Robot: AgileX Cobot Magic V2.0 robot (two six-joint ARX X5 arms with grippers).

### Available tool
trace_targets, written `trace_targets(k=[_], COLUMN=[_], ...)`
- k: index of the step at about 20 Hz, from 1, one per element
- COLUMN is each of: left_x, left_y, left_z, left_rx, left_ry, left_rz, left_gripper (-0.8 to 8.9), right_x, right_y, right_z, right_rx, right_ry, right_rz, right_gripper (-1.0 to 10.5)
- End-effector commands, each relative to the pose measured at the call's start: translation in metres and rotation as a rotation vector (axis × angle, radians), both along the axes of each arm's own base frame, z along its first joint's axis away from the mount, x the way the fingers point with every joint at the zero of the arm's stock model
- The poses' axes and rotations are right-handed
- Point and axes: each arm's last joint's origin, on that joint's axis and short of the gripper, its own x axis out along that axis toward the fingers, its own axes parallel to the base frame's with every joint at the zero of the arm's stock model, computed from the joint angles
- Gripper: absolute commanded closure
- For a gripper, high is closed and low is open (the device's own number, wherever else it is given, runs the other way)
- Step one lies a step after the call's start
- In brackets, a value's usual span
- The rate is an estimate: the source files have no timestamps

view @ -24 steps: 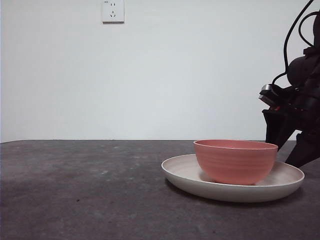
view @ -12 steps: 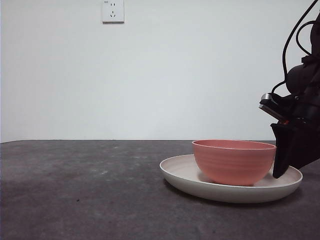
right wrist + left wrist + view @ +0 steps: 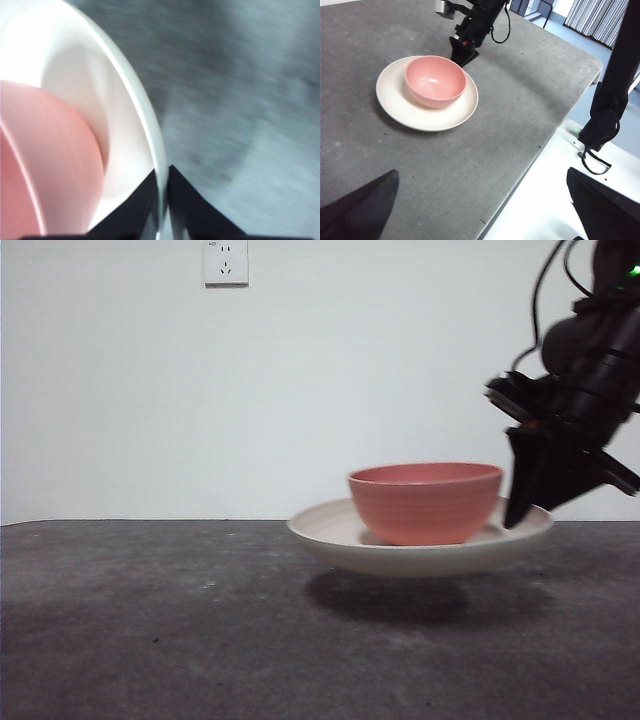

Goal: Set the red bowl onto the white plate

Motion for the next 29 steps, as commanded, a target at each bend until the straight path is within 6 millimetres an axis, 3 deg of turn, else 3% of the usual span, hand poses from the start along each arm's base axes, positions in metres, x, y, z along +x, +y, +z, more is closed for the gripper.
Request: trace_targets(k=[1,7,11,16,25,27,29], left_x=[0.0,0.0,0.0,0.0,0.0,0.0,0.0], left_y=[0.0,0.0,0.0,0.0,0.0,0.0,0.0], left_z=[0.004,0.004,0.004,0.004,0.004,0.004,0.004], left_rx=[-0.014,-0.014,-0.014,-0.014,-0.014,-0.014,-0.014], left_ry=[-0.011,-0.011,-0.01,-0.01,-0.01,-0.01,-0.01], left_rz=[-0.002,-0.002,-0.002,-0.002,-0.002,-0.002,-0.002], left_gripper=[1.58,1.58,1.58,1.58,1.58,1.58,1.58], right_x=[0.004,0.002,0.001,0.004,0.003,0.003,0.004], right_y=[0.022,0.083,0.107,0.111,0.109,0.109,0.109], right_z=[0.008,0.0,-0.016,-0.033,-0.037,-0.037,-0.037], right_rx=[0.028,0.075,0.068,0.033,-0.024,-0.024,-0.023], right_ry=[-0.02,-0.041,-0.021,0.0,0.019,0.017,0.014], right_rz=[0.017,0.063,0.098,0.094,0.071,0.071,0.071], right_gripper=[9.4,9.4,9.4,9.4,9.4,8.6,6.8])
